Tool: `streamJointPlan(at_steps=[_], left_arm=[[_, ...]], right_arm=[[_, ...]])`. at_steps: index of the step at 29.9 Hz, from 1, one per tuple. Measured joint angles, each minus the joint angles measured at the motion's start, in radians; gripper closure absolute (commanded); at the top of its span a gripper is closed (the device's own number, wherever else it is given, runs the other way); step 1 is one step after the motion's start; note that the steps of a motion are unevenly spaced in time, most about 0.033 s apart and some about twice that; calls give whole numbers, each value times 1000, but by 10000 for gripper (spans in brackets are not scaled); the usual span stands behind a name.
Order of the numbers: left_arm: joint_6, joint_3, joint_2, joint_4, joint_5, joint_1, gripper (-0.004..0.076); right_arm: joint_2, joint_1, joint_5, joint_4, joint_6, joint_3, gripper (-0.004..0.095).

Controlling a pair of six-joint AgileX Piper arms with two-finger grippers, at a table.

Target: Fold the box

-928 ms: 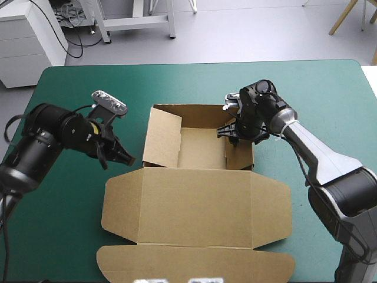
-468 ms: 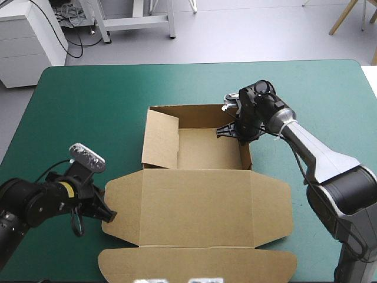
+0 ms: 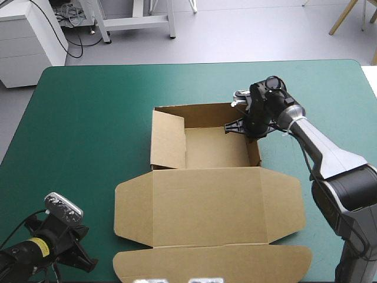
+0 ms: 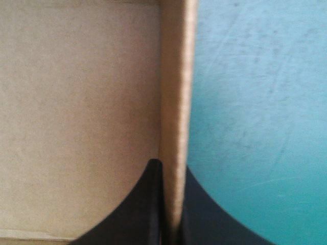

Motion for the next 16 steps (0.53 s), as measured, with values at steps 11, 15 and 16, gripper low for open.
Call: streamJointPlan(at_steps=[11, 15, 16], left_arm=[[0, 3, -90, 74, 81, 0, 734], [-1, 16, -90, 77, 87, 0, 734], [-1, 16, -90, 77, 88, 0, 734]], right_arm=[[-108, -366, 12, -34, -115, 0, 927], [-145, -547, 16, -58, -154, 0, 927], [-148, -582, 16, -66, -157, 0, 927]])
